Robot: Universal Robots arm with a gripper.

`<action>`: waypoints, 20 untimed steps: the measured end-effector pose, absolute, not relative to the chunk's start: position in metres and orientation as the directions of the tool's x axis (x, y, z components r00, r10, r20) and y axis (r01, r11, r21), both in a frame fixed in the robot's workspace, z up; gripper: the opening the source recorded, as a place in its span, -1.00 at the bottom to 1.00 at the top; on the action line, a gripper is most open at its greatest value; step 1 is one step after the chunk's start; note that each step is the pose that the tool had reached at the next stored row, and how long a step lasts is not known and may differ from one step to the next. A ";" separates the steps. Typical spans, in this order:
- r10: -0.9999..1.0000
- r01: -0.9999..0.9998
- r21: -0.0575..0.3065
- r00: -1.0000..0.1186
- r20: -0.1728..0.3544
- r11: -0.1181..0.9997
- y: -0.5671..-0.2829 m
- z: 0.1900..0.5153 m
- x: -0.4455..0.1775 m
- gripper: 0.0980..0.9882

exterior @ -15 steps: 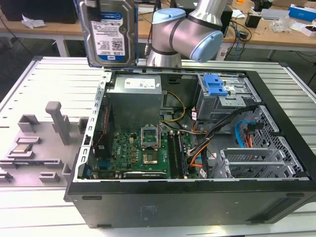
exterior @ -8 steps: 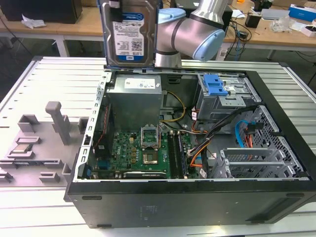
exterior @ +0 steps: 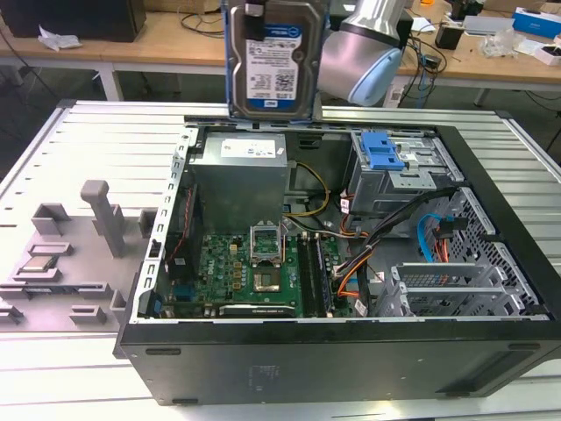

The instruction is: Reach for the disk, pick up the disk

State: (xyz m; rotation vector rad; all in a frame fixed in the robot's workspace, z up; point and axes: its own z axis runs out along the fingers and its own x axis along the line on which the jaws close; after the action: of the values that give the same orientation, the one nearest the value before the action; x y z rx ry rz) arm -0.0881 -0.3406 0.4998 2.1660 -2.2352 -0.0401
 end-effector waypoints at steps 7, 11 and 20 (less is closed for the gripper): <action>-0.999 -0.999 0.039 -0.032 0.003 0.032 -0.340 0.500 -0.048 -0.39; -1.000 -0.999 0.039 -0.031 0.003 0.031 -0.340 0.500 -0.031 -0.39; -1.000 -0.999 0.039 -0.031 0.003 0.032 -0.339 0.500 0.019 -0.39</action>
State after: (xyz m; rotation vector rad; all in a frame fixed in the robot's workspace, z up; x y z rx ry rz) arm 0.0193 -0.3389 0.4998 2.1659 -2.2353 -0.0401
